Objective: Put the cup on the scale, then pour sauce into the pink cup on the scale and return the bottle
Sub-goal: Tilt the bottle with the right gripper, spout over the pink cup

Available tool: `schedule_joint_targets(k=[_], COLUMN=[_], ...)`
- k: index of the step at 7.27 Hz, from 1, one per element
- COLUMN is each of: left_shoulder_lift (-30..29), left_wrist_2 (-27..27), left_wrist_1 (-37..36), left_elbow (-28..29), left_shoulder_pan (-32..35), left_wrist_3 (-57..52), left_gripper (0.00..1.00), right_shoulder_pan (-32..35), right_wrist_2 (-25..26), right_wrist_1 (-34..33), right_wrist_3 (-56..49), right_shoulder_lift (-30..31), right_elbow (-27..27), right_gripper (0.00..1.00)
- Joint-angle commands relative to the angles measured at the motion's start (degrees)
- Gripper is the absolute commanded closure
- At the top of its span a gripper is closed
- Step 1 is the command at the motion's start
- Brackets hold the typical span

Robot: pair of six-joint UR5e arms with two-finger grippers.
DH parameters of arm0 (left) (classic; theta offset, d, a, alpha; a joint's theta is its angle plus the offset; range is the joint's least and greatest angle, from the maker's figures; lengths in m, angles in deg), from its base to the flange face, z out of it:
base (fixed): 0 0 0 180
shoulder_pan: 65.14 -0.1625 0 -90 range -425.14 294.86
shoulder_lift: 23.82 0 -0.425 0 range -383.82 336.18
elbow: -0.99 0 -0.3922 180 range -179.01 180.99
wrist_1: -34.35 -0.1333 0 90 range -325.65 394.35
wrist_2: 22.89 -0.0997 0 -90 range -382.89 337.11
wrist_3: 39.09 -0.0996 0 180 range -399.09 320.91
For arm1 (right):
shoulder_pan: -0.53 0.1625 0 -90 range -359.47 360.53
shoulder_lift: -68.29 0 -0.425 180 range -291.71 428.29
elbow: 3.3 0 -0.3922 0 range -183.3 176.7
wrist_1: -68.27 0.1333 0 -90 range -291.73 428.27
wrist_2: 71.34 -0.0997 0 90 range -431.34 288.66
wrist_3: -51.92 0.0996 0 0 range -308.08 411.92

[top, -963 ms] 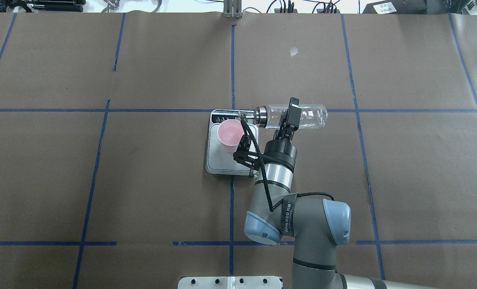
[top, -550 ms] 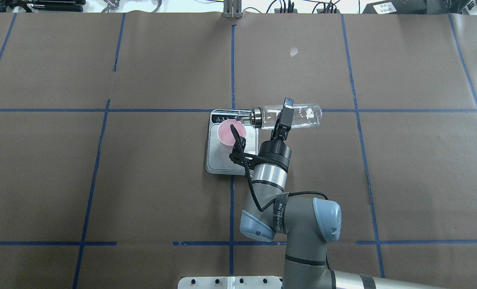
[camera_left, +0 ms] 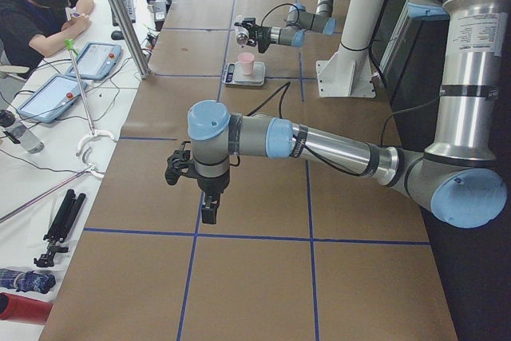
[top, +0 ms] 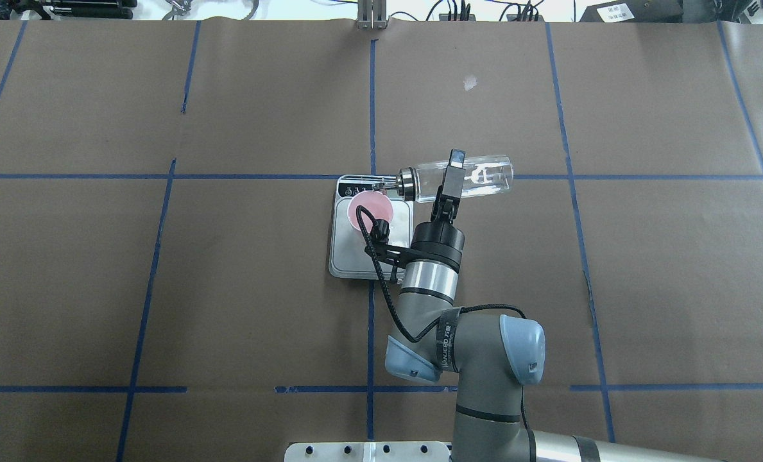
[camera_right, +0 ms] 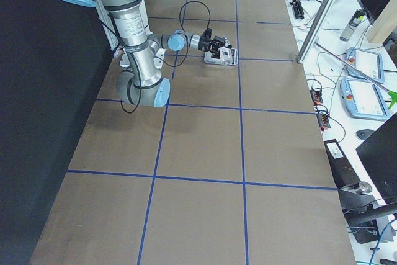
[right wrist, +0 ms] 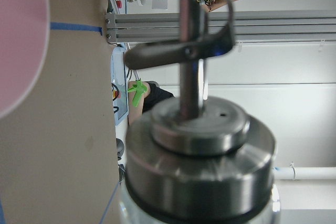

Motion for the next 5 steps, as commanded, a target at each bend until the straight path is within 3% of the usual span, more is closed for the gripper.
schedule_joint_targets(k=[1, 5], left_shoulder_lift=[0.0, -0.09], left_wrist_2=[0.04, 0.99], left_wrist_1=[0.0, 0.0], left_elbow=[0.01, 0.36], left_shoulder_pan=[0.0, 0.0], left_wrist_3=[0.0, 0.0], left_gripper=[0.0, 0.0], right_shoulder_pan=[0.31, 0.66], right_wrist_2=[3.41, 5.88], right_wrist_1=[-0.03, -0.38], right_wrist_3=[-2.15, -4.52], right_shoulder_lift=[0.6, 1.12], right_elbow=[-0.05, -0.05], right_gripper=[1.0, 1.0])
